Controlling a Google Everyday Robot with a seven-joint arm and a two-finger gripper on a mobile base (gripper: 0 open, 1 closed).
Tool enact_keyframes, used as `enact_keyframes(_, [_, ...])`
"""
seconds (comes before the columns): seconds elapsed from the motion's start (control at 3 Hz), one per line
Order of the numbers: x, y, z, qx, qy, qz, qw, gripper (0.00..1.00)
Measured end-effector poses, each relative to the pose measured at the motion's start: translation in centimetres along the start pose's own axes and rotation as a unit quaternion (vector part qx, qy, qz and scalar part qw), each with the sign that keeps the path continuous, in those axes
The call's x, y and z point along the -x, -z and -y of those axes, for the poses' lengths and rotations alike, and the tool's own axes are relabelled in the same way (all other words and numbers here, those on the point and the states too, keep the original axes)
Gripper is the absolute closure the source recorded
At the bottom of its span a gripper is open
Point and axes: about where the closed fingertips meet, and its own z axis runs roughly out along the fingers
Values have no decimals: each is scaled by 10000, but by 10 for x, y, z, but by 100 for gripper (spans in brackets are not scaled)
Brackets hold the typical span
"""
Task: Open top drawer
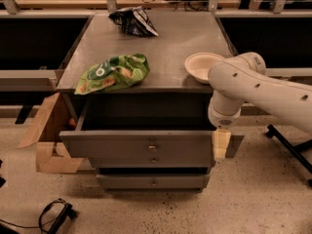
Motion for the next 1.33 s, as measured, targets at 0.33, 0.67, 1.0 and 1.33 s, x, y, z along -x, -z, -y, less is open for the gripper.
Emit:
enact_keyframes(0.33, [0, 0, 0, 0, 0, 0, 10000, 0])
enact_keyframes(0.67, [-3, -7, -31, 144, -96, -71, 9998, 18])
enact_keyframes(1.0, [-10, -2, -89, 508, -347, -205, 9979, 42])
enact_keyframes(1.33, [-9, 5, -103, 580, -380, -294, 9972, 65])
